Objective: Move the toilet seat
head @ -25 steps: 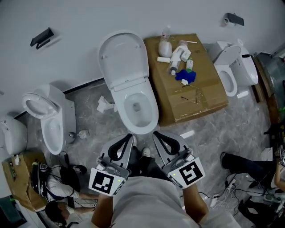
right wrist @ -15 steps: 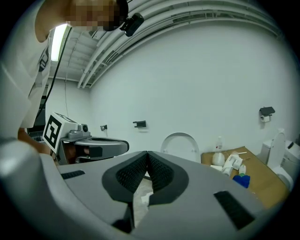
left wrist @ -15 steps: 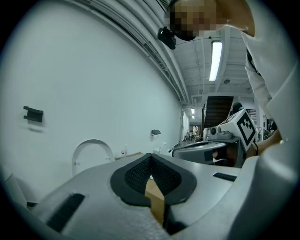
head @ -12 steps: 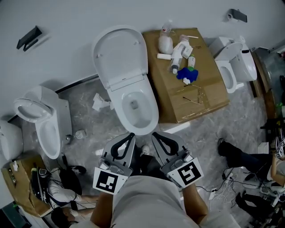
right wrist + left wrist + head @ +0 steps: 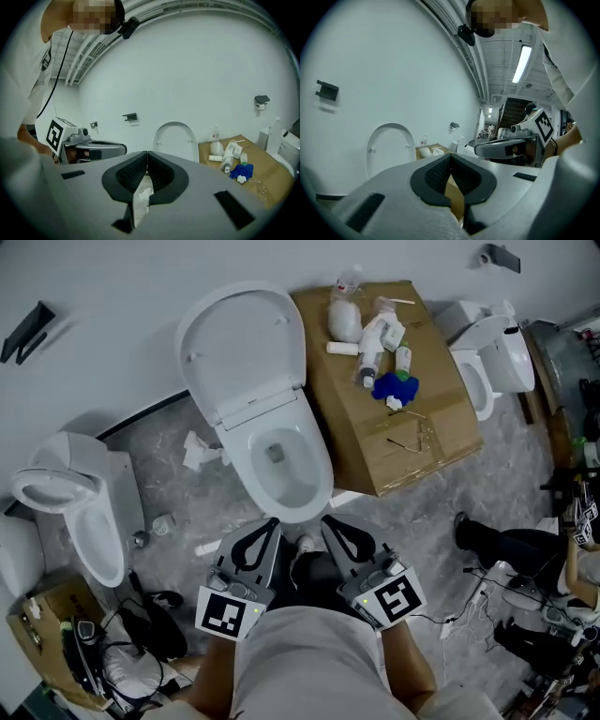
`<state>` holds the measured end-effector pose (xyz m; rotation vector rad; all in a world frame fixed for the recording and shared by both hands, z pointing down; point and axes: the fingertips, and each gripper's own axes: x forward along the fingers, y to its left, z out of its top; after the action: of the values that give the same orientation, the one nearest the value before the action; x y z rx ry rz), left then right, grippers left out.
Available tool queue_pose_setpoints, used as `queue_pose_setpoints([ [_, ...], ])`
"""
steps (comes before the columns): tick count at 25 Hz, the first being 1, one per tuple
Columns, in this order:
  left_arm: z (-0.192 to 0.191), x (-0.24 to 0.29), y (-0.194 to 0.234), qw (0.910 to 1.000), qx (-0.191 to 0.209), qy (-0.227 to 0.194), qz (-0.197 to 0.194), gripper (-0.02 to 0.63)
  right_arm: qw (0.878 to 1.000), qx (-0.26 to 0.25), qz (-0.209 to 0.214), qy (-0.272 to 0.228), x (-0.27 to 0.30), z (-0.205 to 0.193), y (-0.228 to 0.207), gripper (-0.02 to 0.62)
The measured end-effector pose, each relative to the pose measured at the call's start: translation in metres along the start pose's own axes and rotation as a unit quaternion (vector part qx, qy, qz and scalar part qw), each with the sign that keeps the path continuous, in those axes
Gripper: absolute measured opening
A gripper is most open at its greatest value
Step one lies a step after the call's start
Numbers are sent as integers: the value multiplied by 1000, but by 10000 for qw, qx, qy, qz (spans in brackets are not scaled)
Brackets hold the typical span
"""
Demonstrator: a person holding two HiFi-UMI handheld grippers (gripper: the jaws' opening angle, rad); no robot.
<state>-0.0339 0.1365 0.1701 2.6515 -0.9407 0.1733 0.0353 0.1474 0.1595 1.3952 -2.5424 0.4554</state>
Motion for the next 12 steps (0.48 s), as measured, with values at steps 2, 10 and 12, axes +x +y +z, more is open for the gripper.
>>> queue_pose_setpoints([
  [2,-7,6,9,10000,-53,71,-3,8,9999,85,-85,89,6,-7,-7,12],
  [10,-47,29,31,9987,-261,422,92,8,9983,422,-81,404,28,-53,-36,14],
  [12,-57,34,34,9981,-329,494,166,8,9972,518,-36,543,31,-66,-42,14],
])
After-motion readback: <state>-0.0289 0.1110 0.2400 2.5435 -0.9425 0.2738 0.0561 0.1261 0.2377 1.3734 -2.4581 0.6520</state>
